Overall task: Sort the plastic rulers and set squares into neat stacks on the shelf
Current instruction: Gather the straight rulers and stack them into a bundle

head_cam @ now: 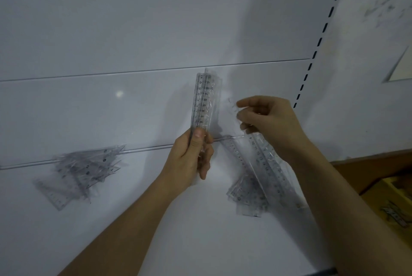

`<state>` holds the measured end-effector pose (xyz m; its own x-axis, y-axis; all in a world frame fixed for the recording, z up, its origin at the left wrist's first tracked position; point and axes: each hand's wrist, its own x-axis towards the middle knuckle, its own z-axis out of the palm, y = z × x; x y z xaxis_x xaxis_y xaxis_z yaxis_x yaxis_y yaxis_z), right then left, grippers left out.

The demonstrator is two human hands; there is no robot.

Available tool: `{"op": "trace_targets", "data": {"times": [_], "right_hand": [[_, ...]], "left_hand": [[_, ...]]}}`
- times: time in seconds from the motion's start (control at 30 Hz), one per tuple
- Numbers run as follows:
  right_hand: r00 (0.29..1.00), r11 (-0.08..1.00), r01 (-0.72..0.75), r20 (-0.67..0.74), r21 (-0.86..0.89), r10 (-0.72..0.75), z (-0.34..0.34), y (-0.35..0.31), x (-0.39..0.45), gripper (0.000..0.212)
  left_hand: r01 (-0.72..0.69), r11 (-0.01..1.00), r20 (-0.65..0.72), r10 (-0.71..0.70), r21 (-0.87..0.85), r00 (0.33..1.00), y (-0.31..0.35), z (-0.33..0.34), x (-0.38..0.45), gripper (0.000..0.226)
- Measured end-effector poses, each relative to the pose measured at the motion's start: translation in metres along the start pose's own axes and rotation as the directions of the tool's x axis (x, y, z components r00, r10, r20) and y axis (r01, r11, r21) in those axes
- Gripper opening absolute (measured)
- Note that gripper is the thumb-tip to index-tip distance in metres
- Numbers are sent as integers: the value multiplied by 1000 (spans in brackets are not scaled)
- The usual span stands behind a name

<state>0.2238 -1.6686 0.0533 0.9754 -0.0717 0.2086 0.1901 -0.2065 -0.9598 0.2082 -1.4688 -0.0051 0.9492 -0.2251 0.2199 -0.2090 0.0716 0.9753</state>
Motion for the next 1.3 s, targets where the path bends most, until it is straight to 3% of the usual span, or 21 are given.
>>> {"op": "trace_targets", "data": {"times": [0.1,0.27,0.47,0.67,0.77,0.87,0.97,1.07,1.17,1.23,1.3], "right_hand": [[1000,972,-7,14,236,4,3,-7,-3,24],[998,934,-30,69,356,6,11,-8,-6,25],[976,950,177,-167,256,-137,25,-6,-13,17],[970,939,241,-103,244,-222,31,-7,-18,15],[948,942,294,-178,165,-265,33,-4,-18,15],[934,947,290,-257,138,-249,33,2,-15,14],[962,940,248,-171,233,-211,34,3,-15,9],[980,927,196,-43,320,-193,31,1,-12,7],[965,950,215,103,226,-243,23,4,-7,14],[947,957,232,184,173,-263,22,6,-7,16],[948,965,257,176,57,-264,24,10,-6,12]], "left_hand": [[63,993,37,-60,-95,998,5,3,-2,50],[137,980,57,-130,-143,990,12,5,-5,53],[99,994,69,-95,-54,993,14,16,-9,50],[-25,989,-31,30,144,999,14,20,-7,36],[-39,991,-35,44,131,998,15,20,-8,40],[-98,967,-16,105,237,994,9,19,-9,35],[-139,943,21,139,301,990,4,21,-11,34],[-128,962,-2,133,242,991,3,19,-7,37],[-101,973,22,98,206,995,1,13,-2,42],[-75,970,24,72,233,997,-1,11,-2,29],[-45,981,23,42,188,999,1,10,-3,16]]}}
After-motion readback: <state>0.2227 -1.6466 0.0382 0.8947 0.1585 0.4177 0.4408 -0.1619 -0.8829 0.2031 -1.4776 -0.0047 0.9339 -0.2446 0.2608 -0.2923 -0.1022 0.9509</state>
